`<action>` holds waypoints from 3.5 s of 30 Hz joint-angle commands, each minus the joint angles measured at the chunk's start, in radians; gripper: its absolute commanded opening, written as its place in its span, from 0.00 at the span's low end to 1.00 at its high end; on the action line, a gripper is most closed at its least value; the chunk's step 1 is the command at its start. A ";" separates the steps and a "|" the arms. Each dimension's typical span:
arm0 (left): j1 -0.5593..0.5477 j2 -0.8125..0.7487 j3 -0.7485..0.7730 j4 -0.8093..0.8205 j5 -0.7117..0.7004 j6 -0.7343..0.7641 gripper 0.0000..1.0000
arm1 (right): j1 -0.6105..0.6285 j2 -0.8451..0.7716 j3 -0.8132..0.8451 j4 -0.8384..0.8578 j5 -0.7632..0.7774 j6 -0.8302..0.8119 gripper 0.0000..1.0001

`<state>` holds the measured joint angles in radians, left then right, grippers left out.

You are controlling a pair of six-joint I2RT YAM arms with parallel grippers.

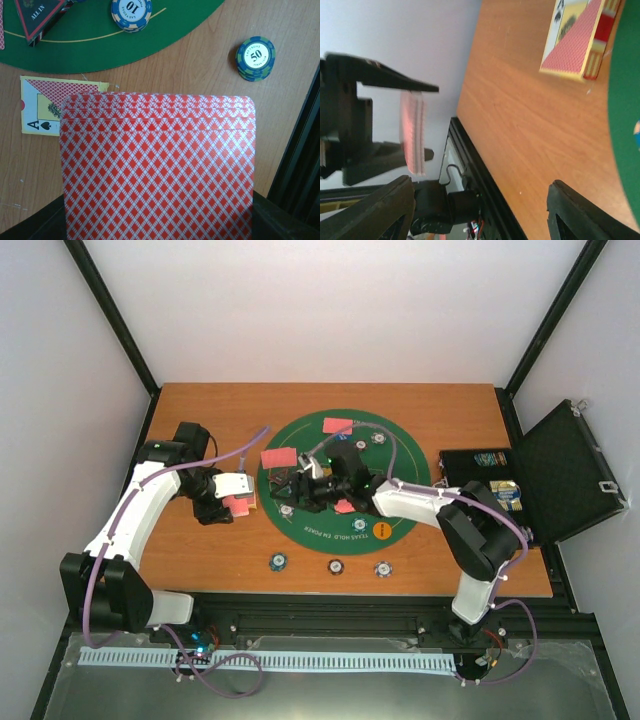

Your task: Distribute texas hold em gaming equipment

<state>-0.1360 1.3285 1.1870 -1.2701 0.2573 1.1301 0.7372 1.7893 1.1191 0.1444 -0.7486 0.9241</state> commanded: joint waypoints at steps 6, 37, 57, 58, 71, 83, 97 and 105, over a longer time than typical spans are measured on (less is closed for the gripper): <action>-0.002 -0.009 0.040 -0.002 0.006 0.003 0.12 | 0.110 0.018 -0.059 0.312 0.000 0.167 0.73; -0.002 -0.015 0.039 -0.015 -0.007 0.013 0.12 | 0.212 0.361 0.223 0.511 -0.061 0.356 0.70; -0.001 -0.014 0.045 -0.012 -0.001 0.017 0.12 | 0.140 0.292 0.066 0.467 -0.084 0.320 0.54; -0.003 -0.013 0.045 -0.011 0.000 0.016 0.11 | 0.138 0.286 0.064 0.464 -0.083 0.319 0.53; -0.002 -0.019 0.029 0.003 -0.014 0.020 0.11 | 0.108 0.155 0.006 0.362 -0.054 0.255 0.22; -0.002 -0.015 0.021 0.006 -0.024 0.020 0.11 | 0.080 0.076 -0.037 0.385 -0.058 0.272 0.14; -0.002 -0.023 0.024 0.003 -0.013 0.022 0.11 | 0.070 0.045 -0.032 0.253 -0.053 0.171 0.68; -0.003 -0.022 0.024 0.004 -0.010 0.019 0.11 | 0.116 0.135 0.043 0.353 -0.079 0.241 0.76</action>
<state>-0.1360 1.3281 1.1881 -1.2720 0.2321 1.1309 0.8230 1.8828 1.1137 0.4137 -0.8066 1.1297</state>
